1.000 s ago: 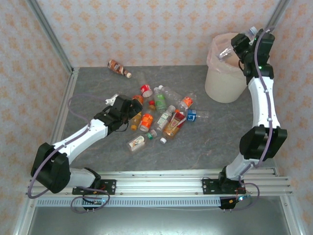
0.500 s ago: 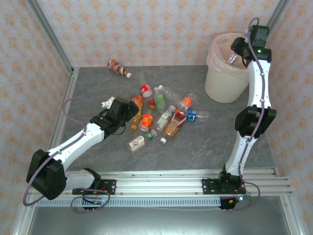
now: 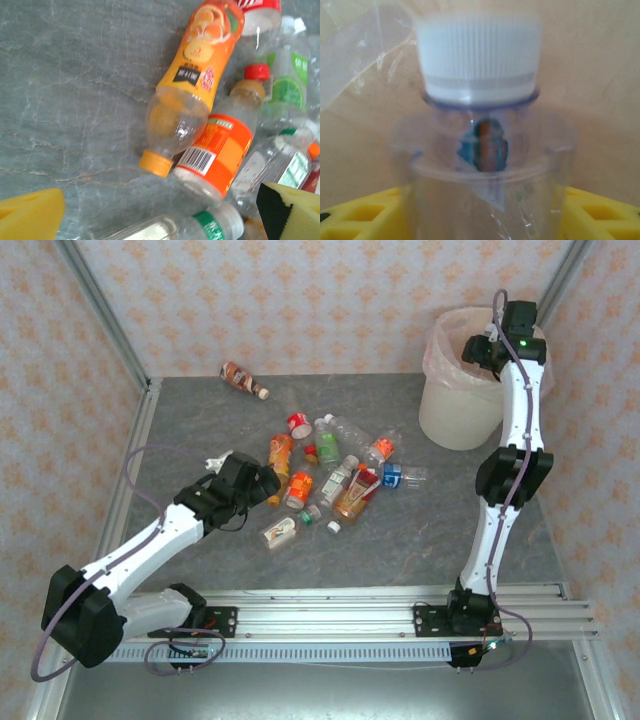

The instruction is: Put the plastic bottles in the bin

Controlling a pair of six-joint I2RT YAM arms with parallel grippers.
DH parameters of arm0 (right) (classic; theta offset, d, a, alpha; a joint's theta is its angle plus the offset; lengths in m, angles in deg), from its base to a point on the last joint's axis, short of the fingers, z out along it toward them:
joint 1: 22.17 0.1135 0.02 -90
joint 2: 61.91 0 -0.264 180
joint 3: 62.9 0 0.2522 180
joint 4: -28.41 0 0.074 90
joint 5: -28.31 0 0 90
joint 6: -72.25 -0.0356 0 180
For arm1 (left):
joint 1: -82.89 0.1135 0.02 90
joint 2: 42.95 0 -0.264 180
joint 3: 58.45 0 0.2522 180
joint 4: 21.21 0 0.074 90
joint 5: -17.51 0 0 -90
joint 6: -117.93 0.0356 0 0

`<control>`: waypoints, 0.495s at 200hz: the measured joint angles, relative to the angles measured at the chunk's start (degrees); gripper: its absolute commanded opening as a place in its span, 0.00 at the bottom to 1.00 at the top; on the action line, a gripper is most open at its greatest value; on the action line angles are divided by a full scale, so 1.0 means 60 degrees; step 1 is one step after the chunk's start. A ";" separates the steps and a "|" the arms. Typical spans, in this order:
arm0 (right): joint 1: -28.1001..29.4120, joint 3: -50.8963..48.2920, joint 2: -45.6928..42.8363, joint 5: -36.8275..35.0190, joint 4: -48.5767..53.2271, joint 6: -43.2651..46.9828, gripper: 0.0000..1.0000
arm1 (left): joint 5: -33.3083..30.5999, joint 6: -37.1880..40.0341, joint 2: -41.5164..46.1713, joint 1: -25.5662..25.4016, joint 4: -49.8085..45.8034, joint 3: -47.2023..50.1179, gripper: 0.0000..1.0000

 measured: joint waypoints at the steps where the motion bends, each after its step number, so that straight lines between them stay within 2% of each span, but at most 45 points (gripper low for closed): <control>1: -0.0004 0.0000 -0.0004 0.0000 0.0000 0.0015 0.69 | 0.0018 0.0015 0.0011 -0.0004 -0.0004 0.0015 1.00; 36: -0.0007 0.0186 -0.0004 0.0007 0.0015 -0.0120 0.74 | 0.0430 0.0670 0.0335 -0.0248 -0.0135 0.0568 1.00; 99: -0.0007 0.0259 -0.0055 0.0095 0.0004 -0.0266 0.81 | 0.0758 0.1810 0.0142 -0.0656 -0.0131 0.0627 1.00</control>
